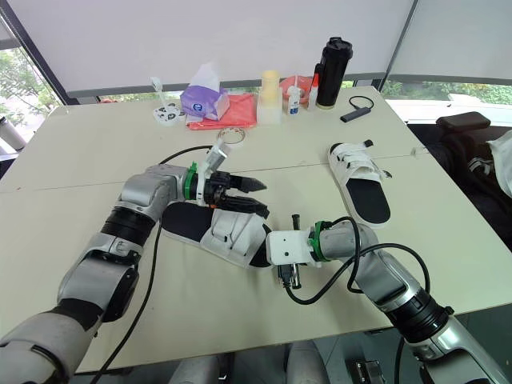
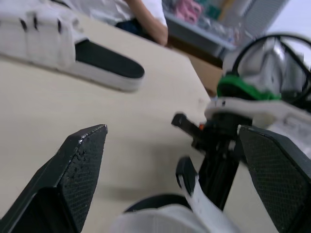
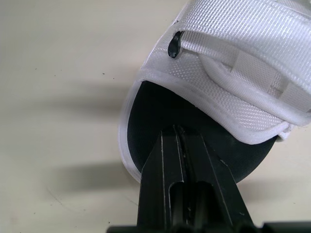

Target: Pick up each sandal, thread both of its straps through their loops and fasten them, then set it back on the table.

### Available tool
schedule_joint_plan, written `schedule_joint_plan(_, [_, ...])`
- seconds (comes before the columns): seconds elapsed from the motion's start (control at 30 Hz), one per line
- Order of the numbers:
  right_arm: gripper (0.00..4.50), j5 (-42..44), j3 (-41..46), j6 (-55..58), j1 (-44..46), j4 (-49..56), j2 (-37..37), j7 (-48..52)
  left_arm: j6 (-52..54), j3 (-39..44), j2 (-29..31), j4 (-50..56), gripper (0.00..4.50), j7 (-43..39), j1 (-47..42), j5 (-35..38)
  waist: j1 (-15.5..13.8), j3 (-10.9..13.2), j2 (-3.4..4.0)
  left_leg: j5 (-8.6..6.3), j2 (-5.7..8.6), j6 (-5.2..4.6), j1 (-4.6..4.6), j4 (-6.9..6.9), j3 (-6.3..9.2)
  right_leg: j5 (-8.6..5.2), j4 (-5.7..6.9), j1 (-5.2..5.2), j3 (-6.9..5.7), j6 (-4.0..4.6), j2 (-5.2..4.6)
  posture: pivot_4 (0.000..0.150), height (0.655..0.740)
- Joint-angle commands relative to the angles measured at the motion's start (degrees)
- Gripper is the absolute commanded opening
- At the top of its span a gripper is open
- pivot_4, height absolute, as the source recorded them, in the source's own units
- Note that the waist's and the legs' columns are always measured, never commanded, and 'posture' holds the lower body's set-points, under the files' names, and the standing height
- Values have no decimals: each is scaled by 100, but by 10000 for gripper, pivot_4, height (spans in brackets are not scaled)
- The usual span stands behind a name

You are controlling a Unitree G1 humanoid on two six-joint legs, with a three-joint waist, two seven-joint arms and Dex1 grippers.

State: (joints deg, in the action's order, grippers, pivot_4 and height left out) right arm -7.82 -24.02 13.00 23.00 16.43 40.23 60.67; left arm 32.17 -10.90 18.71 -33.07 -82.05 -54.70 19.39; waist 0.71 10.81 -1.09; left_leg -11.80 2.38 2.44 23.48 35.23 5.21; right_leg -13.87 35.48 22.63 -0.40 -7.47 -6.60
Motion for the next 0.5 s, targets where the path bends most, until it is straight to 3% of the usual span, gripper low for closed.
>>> schedule_joint_plan(0.03, [0,-74,-57,34,-73,10,-5,5,-60,-118,58,-7,26115,-281,-147,-62,1,0,0,0,0,0,0,0,0,0,0,0,0,0,0,1500,7400])
schedule_joint_plan(0.17, [0,-75,-58,43,-84,16,-12,-8,-39,-265,65,0,5790,-449,-207,-149,1,0,0,0,0,0,0,0,0,0,0,0,0,0,0,1500,7400])
schedule_joint_plan(0.5, [0,-80,-55,81,-92,20,-46,-45,2,-292,57,-44,5790,-614,-312,-192,2,0,0,0,-1,0,0,0,0,0,1,1,0,0,0,1500,7400])
